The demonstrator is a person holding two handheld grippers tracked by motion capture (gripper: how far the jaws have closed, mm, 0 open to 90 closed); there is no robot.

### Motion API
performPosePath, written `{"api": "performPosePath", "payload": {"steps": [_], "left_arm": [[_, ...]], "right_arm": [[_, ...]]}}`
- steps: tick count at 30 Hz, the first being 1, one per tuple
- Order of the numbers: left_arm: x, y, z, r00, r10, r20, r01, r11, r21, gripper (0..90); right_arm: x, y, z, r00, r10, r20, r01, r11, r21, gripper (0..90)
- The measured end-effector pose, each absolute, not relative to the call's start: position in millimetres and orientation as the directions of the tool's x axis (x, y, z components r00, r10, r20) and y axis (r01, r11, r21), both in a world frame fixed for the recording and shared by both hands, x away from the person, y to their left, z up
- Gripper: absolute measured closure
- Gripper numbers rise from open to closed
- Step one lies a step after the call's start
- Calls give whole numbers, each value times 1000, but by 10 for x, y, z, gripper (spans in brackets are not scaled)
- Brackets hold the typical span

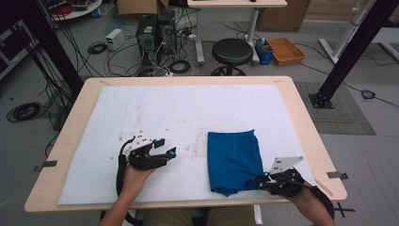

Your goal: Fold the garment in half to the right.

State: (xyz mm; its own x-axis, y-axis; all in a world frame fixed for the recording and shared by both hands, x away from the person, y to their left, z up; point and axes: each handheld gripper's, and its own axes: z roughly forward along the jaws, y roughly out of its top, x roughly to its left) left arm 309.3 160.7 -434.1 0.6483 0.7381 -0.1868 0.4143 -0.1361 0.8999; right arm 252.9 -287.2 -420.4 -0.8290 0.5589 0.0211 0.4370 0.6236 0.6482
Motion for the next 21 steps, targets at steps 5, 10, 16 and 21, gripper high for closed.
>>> {"api": "performPosePath", "payload": {"steps": [5, 10, 16, 21], "left_arm": [[3092, 1604, -4346, 655, 732, -188, 414, -140, 899, 376], [3085, 1620, -4348, 658, 730, -186, 411, -141, 901, 376], [3101, 1667, -4355, 643, 741, -195, 418, -127, 899, 370], [3112, 1675, -4356, 633, 749, -198, 421, -118, 899, 357]], "right_arm": [[2622, -2778, -4064, -816, 576, 41, 408, 525, 747, 716], [2695, -2546, -4321, -860, 510, 24, 399, 641, 656, 832], [2571, -2879, -4361, -863, 502, 55, 399, 610, 685, 754], [2640, -3067, -4262, -795, 591, 137, 457, 436, 775, 644]]}}
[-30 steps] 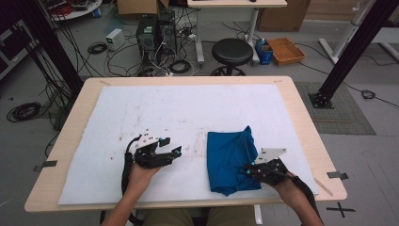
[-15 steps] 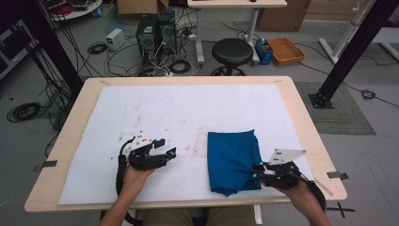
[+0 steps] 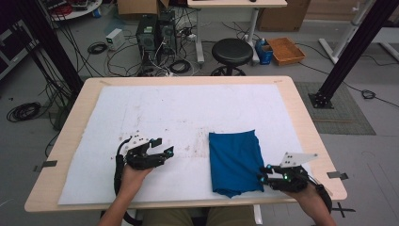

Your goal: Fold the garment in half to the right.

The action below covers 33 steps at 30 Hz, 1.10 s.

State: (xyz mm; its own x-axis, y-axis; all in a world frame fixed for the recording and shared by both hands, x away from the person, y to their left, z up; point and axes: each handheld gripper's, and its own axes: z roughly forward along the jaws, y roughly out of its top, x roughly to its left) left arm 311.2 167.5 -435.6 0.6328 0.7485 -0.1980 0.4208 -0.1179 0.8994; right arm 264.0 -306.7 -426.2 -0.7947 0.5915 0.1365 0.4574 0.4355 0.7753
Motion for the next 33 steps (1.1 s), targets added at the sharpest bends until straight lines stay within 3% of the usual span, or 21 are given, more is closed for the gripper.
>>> {"api": "performPosePath", "payload": {"steps": [3, 5, 9, 11, 14, 20, 28, 33], "left_arm": [[3120, 1664, -4361, 635, 747, -198, 422, -121, 898, 356], [3122, 1655, -4363, 635, 747, -197, 423, -123, 898, 356], [3128, 1667, -4374, 631, 750, -199, 428, -123, 895, 357], [3124, 1678, -4377, 629, 751, -199, 429, -122, 895, 357], [3127, 1692, -4376, 625, 755, -199, 432, -122, 894, 356], [3132, 1679, -4382, 622, 758, -198, 436, -124, 892, 356], [3139, 1707, -4384, 617, 759, -206, 438, -114, 892, 356], [3132, 1694, -4387, 618, 760, -201, 438, -121, 891, 357]], "right_arm": [[2824, -3033, -4220, -686, 722, 93, 512, 387, 767, 645], [2949, -2932, -4242, -657, 748, 97, 531, 367, 764, 660], [3045, -2713, -4344, -632, 774, -34, 537, 470, 701, 866], [3061, -2760, -4377, -586, 809, -44, 584, 460, 669, 859], [3058, -2827, -4270, -543, 839, -32, 601, 415, 683, 693], [3307, -2433, -4038, -662, 749, 17, 497, 421, 759, 661], [3898, -1565, -4220, -769, 639, 36, 497, 561, 662, 885], [4049, -1320, -4324, -758, 652, 13, 517, 589, 622, 900]]}}
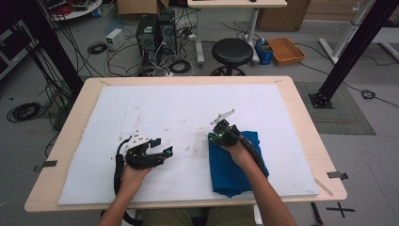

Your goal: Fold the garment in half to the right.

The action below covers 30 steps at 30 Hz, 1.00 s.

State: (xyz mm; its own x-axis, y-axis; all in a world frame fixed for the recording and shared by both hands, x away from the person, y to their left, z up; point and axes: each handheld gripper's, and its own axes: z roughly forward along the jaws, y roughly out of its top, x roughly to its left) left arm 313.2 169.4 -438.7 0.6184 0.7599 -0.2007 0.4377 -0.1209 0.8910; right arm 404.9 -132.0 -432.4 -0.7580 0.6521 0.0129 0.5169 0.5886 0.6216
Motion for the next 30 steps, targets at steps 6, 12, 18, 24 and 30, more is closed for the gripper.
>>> {"api": "performPosePath", "payload": {"steps": [6, 12, 18, 24, 30], "left_arm": [[3129, 1692, -4387, 621, 758, -198, 437, -125, 891, 356], [3124, 1677, -4401, 623, 756, -199, 440, -128, 889, 356], [3121, 1650, -4404, 623, 756, -199, 441, -130, 888, 357], [3130, 1634, -4412, 626, 755, -195, 441, -137, 887, 357], [3133, 1654, -4408, 629, 752, -199, 441, -133, 888, 357]], "right_arm": [[4140, -1258, -4356, -724, 690, 7, 527, 546, 651, 896], [4034, -1757, -4042, -648, 759, 61, 493, 357, 793, 712], [3962, -2596, -4063, -512, 859, 20, 590, 334, 736, 611], [3996, -2640, -4329, -556, 831, 24, 630, 403, 664, 860], [4040, -2632, -4348, -479, 877, -27, 609, 355, 709, 621]]}}
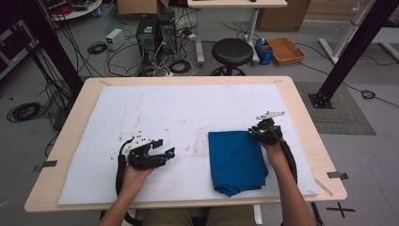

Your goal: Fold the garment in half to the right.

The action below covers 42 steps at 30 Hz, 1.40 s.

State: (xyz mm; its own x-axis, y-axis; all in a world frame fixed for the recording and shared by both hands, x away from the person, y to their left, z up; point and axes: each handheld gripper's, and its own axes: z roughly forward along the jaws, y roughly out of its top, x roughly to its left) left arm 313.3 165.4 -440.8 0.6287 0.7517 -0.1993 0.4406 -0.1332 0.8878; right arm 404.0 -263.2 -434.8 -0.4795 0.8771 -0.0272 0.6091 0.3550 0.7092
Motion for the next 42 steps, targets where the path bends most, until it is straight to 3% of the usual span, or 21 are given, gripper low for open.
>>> {"api": "performPosePath", "payload": {"steps": [3, 5, 9, 14, 16, 22, 27, 30, 32, 36, 40, 42], "left_arm": [[3135, 1666, -4410, 621, 757, -203, 444, -127, 887, 357], [3133, 1670, -4406, 620, 758, -204, 442, -122, 888, 357], [3129, 1671, -4402, 617, 760, -202, 444, -125, 887, 356], [3124, 1655, -4409, 622, 758, -199, 445, -133, 885, 357], [3124, 1650, -4414, 625, 755, -198, 446, -137, 884, 356], [3128, 1655, -4415, 622, 757, -200, 445, -131, 886, 357], [3127, 1650, -4414, 626, 754, -198, 445, -137, 885, 357], [3127, 1652, -4413, 622, 757, -199, 444, -132, 886, 356], [3128, 1656, -4412, 622, 757, -202, 445, -129, 886, 357], [3126, 1656, -4410, 623, 757, -200, 445, -132, 886, 356], [3133, 1653, -4418, 620, 758, -201, 446, -129, 886, 356], [3127, 1661, -4411, 622, 757, -201, 446, -131, 886, 357]], "right_arm": [[3940, -2717, -4253, -446, 895, 11, 602, 290, 744, 606], [3808, -2791, -4167, -441, 897, 22, 585, 268, 765, 652], [3422, -2831, -4100, -502, 865, -4, 575, 337, 745, 730], [2979, -2798, -4248, -567, 822, 60, 640, 393, 660, 756], [2867, -2747, -4338, -583, 813, 16, 632, 440, 638, 853], [2751, -2743, -4225, -606, 796, 12, 583, 433, 687, 894], [2768, -2896, -4221, -536, 844, -27, 618, 414, 668, 893], [2802, -2928, -4324, -531, 847, 11, 672, 413, 615, 810], [2797, -2933, -4282, -507, 862, 10, 674, 389, 629, 673], [2798, -2920, -4174, -527, 850, 1, 590, 365, 721, 563], [2862, -2740, -4213, -612, 791, -7, 520, 409, 750, 555], [2924, -2599, -4260, -656, 755, 4, 511, 440, 738, 597]]}}
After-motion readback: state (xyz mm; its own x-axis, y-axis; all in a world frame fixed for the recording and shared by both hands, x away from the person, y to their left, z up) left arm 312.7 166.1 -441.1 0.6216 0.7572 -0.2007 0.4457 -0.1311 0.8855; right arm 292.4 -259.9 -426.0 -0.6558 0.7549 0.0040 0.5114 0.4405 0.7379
